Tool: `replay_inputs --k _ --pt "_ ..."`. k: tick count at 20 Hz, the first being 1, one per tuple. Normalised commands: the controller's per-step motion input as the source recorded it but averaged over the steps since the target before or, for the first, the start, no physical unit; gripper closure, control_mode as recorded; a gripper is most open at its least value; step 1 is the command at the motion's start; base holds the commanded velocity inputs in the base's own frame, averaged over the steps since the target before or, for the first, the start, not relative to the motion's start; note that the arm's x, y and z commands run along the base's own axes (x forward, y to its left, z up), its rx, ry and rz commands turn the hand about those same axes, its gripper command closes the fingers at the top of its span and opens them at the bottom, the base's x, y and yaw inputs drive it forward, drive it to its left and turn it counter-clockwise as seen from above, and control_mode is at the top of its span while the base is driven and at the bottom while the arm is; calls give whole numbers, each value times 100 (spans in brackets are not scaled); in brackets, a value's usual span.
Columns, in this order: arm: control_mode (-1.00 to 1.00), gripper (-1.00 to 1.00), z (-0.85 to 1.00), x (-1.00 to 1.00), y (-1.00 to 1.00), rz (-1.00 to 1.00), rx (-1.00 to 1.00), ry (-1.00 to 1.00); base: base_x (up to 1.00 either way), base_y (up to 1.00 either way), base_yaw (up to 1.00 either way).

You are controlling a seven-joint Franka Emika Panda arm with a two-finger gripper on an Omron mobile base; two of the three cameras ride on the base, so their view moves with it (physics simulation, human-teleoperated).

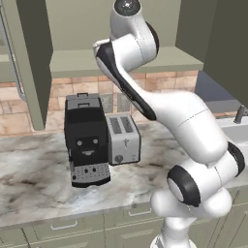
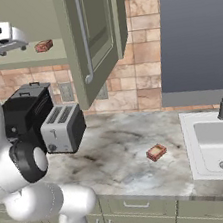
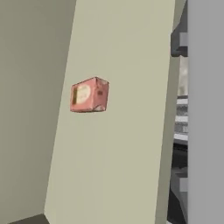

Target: Locate and retrieve the bar soap and bar soap from the cabinet. Place them next to the sink.

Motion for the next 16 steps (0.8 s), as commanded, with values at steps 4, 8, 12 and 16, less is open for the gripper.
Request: replay_inputs --k 4,8,12,16 --pt "-100 -100 -18 10 -3 0 0 -18 0 0 0" --pt "-100 -100 -43 -5 -15 0 0 -42 0 0 0" --pt "-100 -100 -18 3 -35 -4 4 -10 0 0 0" --pt "-100 -100 4 12 -22 0 9 6 0 0 0"
